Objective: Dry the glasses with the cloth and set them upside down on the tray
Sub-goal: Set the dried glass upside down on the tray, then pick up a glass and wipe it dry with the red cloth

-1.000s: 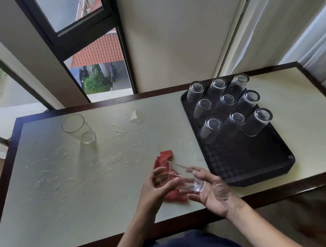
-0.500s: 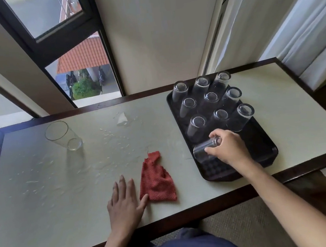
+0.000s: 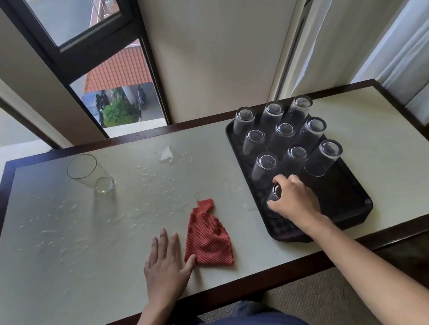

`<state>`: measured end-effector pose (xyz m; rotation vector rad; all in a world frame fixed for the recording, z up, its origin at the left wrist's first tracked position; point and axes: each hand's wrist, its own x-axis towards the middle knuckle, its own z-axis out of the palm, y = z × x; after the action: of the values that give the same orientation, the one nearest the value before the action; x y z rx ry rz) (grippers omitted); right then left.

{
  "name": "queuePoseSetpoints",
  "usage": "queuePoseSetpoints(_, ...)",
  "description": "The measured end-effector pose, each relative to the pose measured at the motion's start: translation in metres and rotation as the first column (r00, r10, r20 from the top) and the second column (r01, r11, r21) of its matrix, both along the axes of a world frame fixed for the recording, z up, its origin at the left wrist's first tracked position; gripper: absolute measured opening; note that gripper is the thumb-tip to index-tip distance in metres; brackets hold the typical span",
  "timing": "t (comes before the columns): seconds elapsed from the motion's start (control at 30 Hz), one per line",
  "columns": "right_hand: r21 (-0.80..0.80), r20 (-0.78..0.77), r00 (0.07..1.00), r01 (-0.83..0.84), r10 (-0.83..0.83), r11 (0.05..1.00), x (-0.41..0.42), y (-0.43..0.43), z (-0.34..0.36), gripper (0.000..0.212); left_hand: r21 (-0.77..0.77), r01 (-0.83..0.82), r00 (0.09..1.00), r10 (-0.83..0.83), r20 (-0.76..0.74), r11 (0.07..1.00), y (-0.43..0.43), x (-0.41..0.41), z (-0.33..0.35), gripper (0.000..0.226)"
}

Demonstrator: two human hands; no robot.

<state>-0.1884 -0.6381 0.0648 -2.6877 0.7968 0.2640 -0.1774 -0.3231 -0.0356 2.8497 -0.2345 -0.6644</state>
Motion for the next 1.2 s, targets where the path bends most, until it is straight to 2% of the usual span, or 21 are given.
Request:
queuePoseSetpoints(0.07, -0.057, -0.006, 1.0, 0.011, -0.011, 0.998, -0.003, 0.005, 0.0, 0.063, 0.0, -0.011, 1.0, 0.011, 0.001, 1.0, -0.002, 0.0, 0.0, 0.111)
queuePoseSetpoints(0.13, -0.203, 0.069, 0.997, -0.022, 0.037, 0.979, -0.01, 0.015, -0.001, 0.069, 0.01, -0.01, 1.0, 0.01, -0.007, 1.0, -0.003, 0.001, 0.001, 0.111)
queuePoseSetpoints(0.23, -0.341, 0.354, 0.917, -0.056, 0.184, 0.938, -0.018, 0.037, -0.005, 0.049, 0.015, -0.01, 1.0, 0.01, -0.007, 1.0, -0.003, 0.001, 0.002, 0.111)
queuePoseSetpoints(0.33, -0.303, 0.437, 0.84, -0.201, 0.323, 0.932, -0.018, 0.065, -0.017, 0.035, 0.011, -0.009, 1.0, 0.009, -0.021, 1.0, -0.003, 0.0, 0.004, 0.111)
queuePoseSetpoints(0.43, -0.158, 0.351, 0.822, -0.42, 0.448, 0.894, -0.015, 0.097, -0.041, 0.044, 0.007, -0.01, 1.0, 0.01, -0.027, 1.0, -0.002, 0.002, 0.006, 0.111)
queuePoseSetpoints(0.53, -0.048, 0.124, 0.756, -0.642, 0.642, 0.765, -0.011, 0.124, -0.067, 0.08, -0.022, -0.021, 0.999, 0.02, -0.042, 1.0, 0.001, 0.003, 0.007, 0.11)
queuePoseSetpoints(0.6, -0.015, 0.004, 0.704, -0.71, 0.71, 0.704, -0.007, 0.135, -0.081, 0.099, -0.065, -0.03, 0.999, 0.027, -0.041, 0.997, 0.004, 0.005, 0.008, 0.107)
queuePoseSetpoints(0.67, 0.019, -0.037, 0.713, -0.7, 0.7, 0.714, -0.003, 0.141, -0.088, 0.104, -0.088, -0.023, 0.999, 0.02, -0.035, 0.996, 0.008, 0.005, 0.009, 0.105)
queuePoseSetpoints(0.77, 0.008, -0.051, 0.734, -0.677, 0.677, 0.736, -0.004, 0.142, -0.092, 0.088, -0.086, -0.003, 1.0, 0.001, -0.018, 0.996, 0.012, 0.003, 0.011, 0.102)
queuePoseSetpoints(0.9, -0.002, 0.066, 0.713, -0.7, 0.698, 0.714, -0.004, 0.137, -0.1, 0.065, -0.108, 0.005, 1.0, -0.006, -0.01, 0.994, 0.015, 0.001, 0.008, 0.079)
queuePoseSetpoints(0.97, 0.006, 0.151, 0.733, -0.671, 0.663, 0.741, 0.002, 0.134, -0.104, 0.058, -0.108, 0.002, 1.0, -0.004, -0.019, 0.994, 0.016, -0.001, 0.006, 0.072)
queuePoseSetpoints(1.07, 0.116, 0.262, 0.834, -0.526, 0.485, 0.843, 0.011, 0.138, -0.096, 0.05, -0.163, -0.03, 0.999, 0.024, -0.039, 0.986, 0.014, 0.0, 0.006, 0.071)
queuePoseSetpoints(1.13, 0.305, 0.193, 0.919, -0.39, 0.345, 0.869, 0.025, 0.138, -0.078, 0.037, -0.264, -0.127, 0.99, 0.108, -0.086, 0.956, 0.012, 0.006, 0.009, 0.059)
queuePoseSetpoints(1.2, 0.491, 0.111, 0.968, -0.252, 0.226, 0.834, 0.042, 0.131, -0.068, 0.026, -0.406, -0.267, 0.963, 0.233, -0.134, 0.874, 0.012, 0.016, 0.017, 0.047)
